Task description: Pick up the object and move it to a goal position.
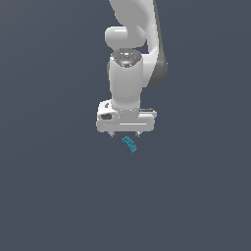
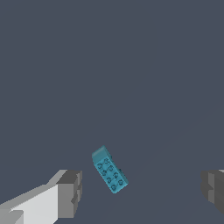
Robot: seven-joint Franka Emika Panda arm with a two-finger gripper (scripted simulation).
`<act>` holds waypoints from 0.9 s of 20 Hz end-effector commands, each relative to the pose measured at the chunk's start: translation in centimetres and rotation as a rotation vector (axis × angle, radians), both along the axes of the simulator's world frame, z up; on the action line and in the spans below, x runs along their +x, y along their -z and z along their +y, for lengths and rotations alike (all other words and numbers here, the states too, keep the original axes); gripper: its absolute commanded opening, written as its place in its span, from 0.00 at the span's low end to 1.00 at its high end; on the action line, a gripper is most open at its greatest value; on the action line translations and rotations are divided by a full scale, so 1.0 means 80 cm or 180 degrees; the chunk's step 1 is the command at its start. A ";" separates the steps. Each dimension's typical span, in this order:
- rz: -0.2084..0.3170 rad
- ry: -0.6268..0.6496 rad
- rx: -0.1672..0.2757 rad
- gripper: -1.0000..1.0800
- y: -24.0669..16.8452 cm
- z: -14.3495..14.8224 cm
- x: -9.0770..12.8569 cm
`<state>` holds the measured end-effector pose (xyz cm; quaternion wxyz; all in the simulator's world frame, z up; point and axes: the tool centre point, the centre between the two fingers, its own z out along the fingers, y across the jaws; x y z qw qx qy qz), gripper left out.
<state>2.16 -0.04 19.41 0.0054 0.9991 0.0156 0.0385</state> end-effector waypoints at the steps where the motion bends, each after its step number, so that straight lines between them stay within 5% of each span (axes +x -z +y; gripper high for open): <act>1: 0.0000 0.0000 0.0000 0.96 0.000 0.000 0.000; 18: 0.0014 -0.0045 0.0084 0.96 0.005 0.013 -0.004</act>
